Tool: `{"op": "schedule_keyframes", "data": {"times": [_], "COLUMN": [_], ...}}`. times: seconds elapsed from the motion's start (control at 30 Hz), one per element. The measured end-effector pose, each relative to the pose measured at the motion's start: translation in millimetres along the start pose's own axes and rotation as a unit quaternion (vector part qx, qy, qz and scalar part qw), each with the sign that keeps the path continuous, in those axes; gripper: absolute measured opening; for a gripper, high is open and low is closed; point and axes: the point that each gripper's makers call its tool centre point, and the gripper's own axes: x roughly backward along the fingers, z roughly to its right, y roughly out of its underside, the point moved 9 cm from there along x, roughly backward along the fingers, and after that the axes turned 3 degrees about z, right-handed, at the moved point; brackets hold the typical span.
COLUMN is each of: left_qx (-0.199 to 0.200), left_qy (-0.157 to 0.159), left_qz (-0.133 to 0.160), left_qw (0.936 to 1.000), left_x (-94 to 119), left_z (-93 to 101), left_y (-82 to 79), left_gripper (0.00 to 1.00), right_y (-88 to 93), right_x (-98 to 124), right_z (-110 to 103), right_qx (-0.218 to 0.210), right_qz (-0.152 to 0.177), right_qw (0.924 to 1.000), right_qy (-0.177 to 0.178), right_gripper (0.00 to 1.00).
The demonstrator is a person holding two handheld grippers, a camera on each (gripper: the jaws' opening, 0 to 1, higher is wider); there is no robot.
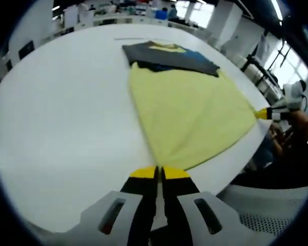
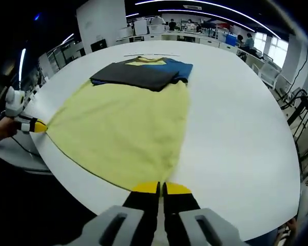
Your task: Fold the garment on the visible template until the final outline fits inside the template.
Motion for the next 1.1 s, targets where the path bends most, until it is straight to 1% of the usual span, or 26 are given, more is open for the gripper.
{"op": "schedule_keyframes", "data": {"times": [0.27, 0.43, 0.47, 0.63, 0.87, 1.1], "left_qx": [-0.016, -0.009, -0.002, 0.0, -0.003, -0.005], "left_qy": [-0.01, -0.013, -0.014, -0.019, -0.029, -0.031], "left_qz": [-0.012, -0.021, -0.021, -0.021, -0.032, -0.042], "left_qw": [0.9997, 0.9997, 0.9997, 0.9996, 0.9991, 0.9987], "left_x": [13.1, 19.0, 20.5, 25.8, 30.5, 37.2], "left_z": [-3.9, -5.0, -4.8, -2.9, -5.8, -8.3], "left_y": [8.0, 16.7, 18.4, 22.8, 25.3, 31.1], "left_gripper": [0.0, 0.0, 0.0, 0.0, 0.0, 0.0], "right_y": [3.4, 7.1, 8.0, 10.7, 15.3, 21.2], "right_x": [2.4, 5.0, 5.5, 9.1, 12.2, 14.4], "right_z": [-12.6, -18.7, -19.9, -24.0, -31.9, -38.5], "right_qx": [0.018, 0.022, 0.025, 0.033, 0.032, 0.025], "right_qz": [-0.002, -0.002, -0.003, -0.002, -0.006, -0.009], "right_qw": [0.9997, 0.9994, 0.9993, 0.999, 0.9987, 0.9987], "right_qy": [-0.018, -0.026, -0.026, -0.029, -0.038, -0.044], "right_gripper": [0.0, 0.0, 0.0, 0.0, 0.0, 0.0]}}
